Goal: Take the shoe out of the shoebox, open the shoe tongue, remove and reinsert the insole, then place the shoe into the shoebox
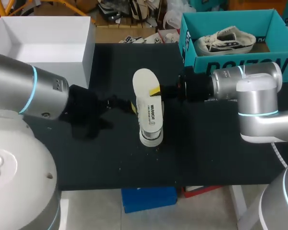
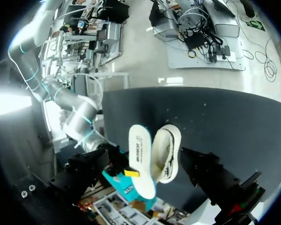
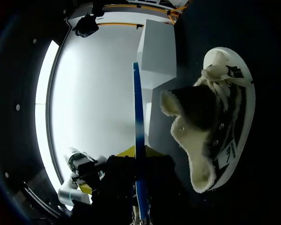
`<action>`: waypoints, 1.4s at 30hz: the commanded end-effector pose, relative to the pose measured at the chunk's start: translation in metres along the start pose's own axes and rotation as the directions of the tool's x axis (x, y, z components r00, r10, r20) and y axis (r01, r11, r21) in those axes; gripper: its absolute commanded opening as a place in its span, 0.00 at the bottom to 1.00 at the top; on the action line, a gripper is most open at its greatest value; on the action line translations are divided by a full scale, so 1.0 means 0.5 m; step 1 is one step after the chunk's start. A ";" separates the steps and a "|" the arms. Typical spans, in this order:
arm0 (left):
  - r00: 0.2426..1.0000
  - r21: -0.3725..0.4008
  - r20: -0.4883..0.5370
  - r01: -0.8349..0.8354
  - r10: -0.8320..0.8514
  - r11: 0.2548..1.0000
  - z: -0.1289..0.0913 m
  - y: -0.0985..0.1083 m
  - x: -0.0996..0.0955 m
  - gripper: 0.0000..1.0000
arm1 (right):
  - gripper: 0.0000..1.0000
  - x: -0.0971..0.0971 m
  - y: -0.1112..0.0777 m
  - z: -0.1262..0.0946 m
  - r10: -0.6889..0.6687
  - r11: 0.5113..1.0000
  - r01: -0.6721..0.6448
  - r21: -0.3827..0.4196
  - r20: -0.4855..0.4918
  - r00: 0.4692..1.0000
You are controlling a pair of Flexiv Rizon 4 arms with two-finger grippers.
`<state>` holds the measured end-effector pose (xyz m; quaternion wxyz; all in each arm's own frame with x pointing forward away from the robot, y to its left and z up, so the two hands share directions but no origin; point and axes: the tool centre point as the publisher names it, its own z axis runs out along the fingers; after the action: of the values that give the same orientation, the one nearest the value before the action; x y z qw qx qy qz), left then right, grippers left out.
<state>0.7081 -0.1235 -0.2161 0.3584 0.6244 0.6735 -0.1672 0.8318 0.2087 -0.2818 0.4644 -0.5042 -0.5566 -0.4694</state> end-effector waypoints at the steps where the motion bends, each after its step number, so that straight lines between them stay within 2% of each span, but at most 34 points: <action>1: 0.983 -0.001 -0.186 0.000 0.000 1.000 0.000 0.001 -0.007 1.00 | 0.00 -0.001 0.000 0.003 0.000 1.000 0.000 -0.001 0.001 1.000; 4: 0.945 0.036 -0.325 0.031 -0.018 0.999 0.032 0.009 -0.016 1.00 | 0.00 -0.001 0.000 0.003 0.000 1.000 0.000 -0.001 0.001 1.000; 9: 0.917 0.085 -0.398 0.042 -0.005 0.996 0.060 0.026 -0.044 1.00 | 0.00 -0.001 0.000 0.003 0.000 1.000 0.000 -0.001 0.001 1.000; 13: 0.903 0.090 -0.428 -0.005 0.044 0.996 0.077 0.035 -0.065 1.00 | 0.00 -0.001 0.000 0.003 0.000 1.000 0.000 -0.001 0.001 1.000; 19: 0.862 0.142 -0.498 -0.027 0.095 0.990 0.110 0.043 -0.081 1.00 | 0.00 -0.001 0.000 0.003 0.000 1.000 0.000 -0.001 0.001 1.000; 28: 0.819 0.160 -0.554 -0.068 0.147 0.985 0.137 0.048 -0.093 1.00 | 0.00 -0.001 0.000 0.003 0.000 1.000 0.000 -0.001 0.001 1.000; 34: 0.802 0.166 -0.577 -0.068 0.152 0.984 0.158 0.048 -0.084 1.00 | 0.00 -0.001 0.000 0.003 0.000 1.000 0.000 -0.001 0.001 1.000; 42: 0.807 0.163 -0.571 -0.065 0.148 0.984 0.171 0.071 -0.073 1.00 | 0.00 -0.001 0.000 0.003 0.000 1.000 0.000 -0.001 0.001 1.000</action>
<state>0.7587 -0.1962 -0.2402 0.1244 0.7050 0.6981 -0.0147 0.8320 0.2088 -0.2819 0.4645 -0.5041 -0.5570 -0.4690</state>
